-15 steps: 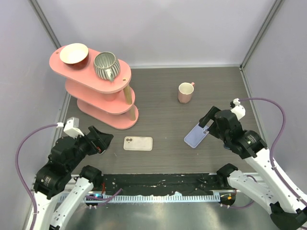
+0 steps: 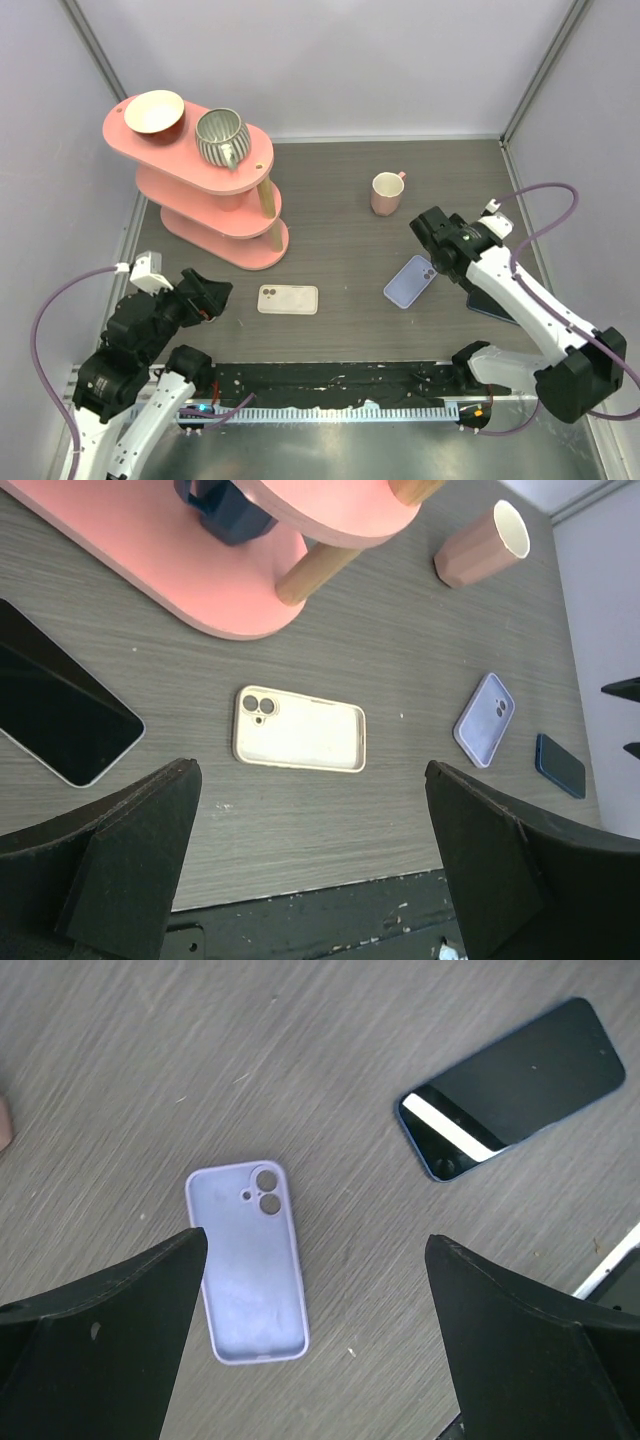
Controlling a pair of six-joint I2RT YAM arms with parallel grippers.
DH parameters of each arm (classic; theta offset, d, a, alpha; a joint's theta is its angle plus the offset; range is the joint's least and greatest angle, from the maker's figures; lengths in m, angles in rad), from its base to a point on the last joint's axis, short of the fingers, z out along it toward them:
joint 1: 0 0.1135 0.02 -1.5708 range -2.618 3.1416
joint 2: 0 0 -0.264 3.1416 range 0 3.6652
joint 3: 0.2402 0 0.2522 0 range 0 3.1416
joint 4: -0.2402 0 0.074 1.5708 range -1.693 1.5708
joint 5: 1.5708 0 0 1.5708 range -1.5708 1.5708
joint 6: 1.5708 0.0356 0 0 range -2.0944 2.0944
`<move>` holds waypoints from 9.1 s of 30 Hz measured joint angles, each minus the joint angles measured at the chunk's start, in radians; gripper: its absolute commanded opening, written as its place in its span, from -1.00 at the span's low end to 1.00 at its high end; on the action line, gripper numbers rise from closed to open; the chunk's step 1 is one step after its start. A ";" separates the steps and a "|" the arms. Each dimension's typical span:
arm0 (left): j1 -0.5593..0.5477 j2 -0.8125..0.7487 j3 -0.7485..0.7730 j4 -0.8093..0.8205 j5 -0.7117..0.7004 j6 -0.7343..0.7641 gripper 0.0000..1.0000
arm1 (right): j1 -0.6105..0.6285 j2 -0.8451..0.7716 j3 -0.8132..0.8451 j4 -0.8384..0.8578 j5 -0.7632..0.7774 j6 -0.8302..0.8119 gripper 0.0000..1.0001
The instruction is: Put the phone into the phone case
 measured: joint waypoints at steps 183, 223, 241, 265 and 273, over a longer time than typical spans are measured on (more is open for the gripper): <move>-0.676 1.822 0.618 0.647 -0.040 0.042 -1.00 | -0.744 0.321 -0.322 0.981 -0.776 -0.814 0.21; -0.681 0.950 0.114 0.608 -0.166 -0.340 0.99 | -0.174 0.028 -0.428 0.953 -0.920 -0.612 0.11; -0.681 0.627 0.003 0.468 -0.339 -0.335 1.00 | 0.083 0.150 -0.389 0.986 -0.632 -0.500 0.10; -0.681 0.582 -0.048 0.434 -0.370 -0.340 1.00 | 0.200 0.161 -0.411 0.949 -0.431 -0.429 0.12; -0.681 0.568 -0.052 0.420 -0.386 -0.341 1.00 | 0.208 0.161 -0.419 0.948 -0.414 -0.407 0.15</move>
